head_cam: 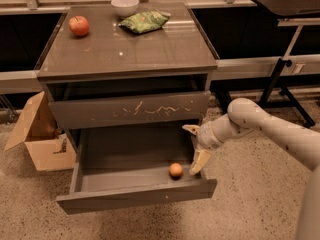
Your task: Pick orange from middle drawer and place on counter
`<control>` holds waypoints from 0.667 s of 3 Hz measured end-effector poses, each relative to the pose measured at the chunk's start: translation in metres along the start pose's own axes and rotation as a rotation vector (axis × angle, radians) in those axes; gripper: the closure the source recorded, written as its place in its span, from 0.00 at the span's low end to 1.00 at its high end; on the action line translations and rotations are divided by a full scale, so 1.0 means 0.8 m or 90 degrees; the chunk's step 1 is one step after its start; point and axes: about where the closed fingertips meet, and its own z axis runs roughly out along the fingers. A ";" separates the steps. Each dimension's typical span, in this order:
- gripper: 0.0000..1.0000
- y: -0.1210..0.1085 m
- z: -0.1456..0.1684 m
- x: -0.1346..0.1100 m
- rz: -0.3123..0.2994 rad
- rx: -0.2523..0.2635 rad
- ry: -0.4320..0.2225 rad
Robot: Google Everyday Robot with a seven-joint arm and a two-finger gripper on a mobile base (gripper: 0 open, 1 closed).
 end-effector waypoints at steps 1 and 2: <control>0.00 -0.027 0.029 0.030 0.003 -0.004 0.008; 0.00 -0.046 0.062 0.046 0.000 -0.006 0.019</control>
Offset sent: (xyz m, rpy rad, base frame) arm 0.0689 0.0102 -0.0841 -0.0544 -0.0057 -0.0045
